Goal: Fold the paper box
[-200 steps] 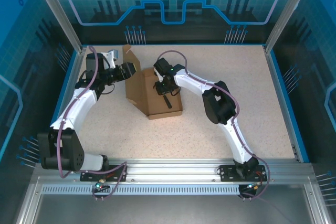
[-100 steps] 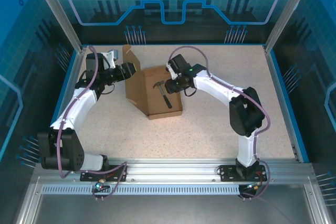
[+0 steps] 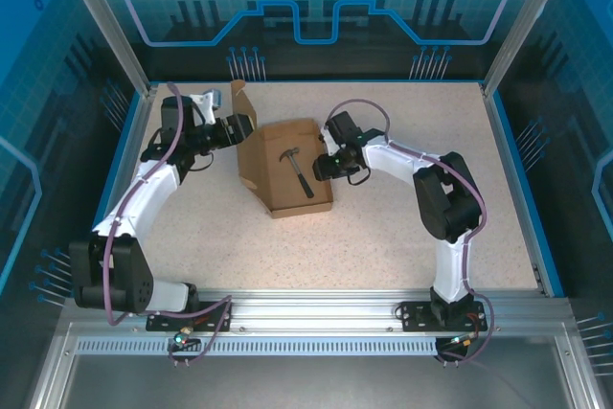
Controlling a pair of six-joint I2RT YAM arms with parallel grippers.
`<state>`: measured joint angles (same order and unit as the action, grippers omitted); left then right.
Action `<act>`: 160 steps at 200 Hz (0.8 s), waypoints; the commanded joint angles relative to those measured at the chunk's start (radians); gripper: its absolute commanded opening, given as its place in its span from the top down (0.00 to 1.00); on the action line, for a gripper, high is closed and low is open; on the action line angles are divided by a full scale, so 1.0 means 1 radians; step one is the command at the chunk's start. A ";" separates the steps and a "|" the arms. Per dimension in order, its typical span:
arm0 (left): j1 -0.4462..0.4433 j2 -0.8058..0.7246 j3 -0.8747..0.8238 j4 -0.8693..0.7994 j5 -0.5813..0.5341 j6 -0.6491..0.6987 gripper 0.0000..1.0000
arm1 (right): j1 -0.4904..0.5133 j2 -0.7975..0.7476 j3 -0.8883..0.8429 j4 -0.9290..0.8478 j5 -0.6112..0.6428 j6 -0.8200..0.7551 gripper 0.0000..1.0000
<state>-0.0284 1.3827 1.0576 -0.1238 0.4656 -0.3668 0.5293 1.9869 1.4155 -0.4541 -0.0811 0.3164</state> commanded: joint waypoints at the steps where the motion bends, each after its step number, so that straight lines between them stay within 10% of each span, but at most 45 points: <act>1: -0.020 0.029 0.022 0.015 0.028 -0.004 0.35 | -0.003 -0.005 -0.046 0.076 -0.085 0.029 0.52; 160: -0.337 0.225 0.219 -0.026 0.027 0.058 0.30 | -0.014 -0.305 -0.530 0.469 -0.229 0.227 0.48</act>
<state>-0.3332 1.5772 1.2160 -0.1108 0.4690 -0.3531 0.5159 1.7157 0.9195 -0.0711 -0.2745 0.4850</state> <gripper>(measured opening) 0.698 0.520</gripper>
